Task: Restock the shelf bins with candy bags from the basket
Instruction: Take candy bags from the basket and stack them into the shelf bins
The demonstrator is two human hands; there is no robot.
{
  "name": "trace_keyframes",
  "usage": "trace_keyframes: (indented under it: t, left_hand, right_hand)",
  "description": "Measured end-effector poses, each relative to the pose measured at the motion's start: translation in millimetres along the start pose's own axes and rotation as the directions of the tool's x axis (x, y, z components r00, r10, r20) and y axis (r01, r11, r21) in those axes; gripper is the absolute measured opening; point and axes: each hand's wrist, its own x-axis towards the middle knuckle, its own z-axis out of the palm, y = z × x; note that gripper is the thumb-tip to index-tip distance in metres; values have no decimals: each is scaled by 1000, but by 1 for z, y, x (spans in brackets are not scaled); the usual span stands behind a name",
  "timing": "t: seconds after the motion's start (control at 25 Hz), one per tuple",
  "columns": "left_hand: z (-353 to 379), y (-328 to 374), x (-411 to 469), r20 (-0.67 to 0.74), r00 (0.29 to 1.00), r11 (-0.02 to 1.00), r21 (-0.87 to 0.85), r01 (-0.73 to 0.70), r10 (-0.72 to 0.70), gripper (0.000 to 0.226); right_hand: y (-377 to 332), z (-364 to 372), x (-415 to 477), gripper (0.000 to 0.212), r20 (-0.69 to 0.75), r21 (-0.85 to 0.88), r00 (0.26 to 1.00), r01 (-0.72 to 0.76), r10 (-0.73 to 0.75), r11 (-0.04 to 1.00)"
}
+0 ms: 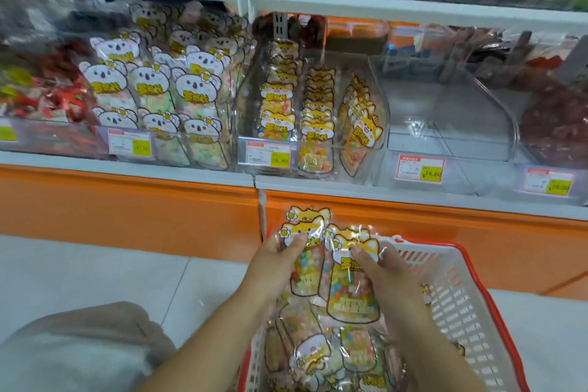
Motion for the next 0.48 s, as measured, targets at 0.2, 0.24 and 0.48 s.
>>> trace_keyframes:
  t: [0.2,0.24,0.48]
  left_hand:
    - [-45,93,1,-94,948,950,102,-295,304,24]
    - [-57,113,1,-125,926,930,146,-339,357,24]
    - [-112,149,20,-280,866,910,131,-394,415,36]
  right_hand:
    - [-107,15,9,14,28,63,968,248,-250,967]
    - [-131,21,13,14,5,52,951,307,-308,950]
    - [-210,79,71,12,-112,-57,784,608,-610,792]
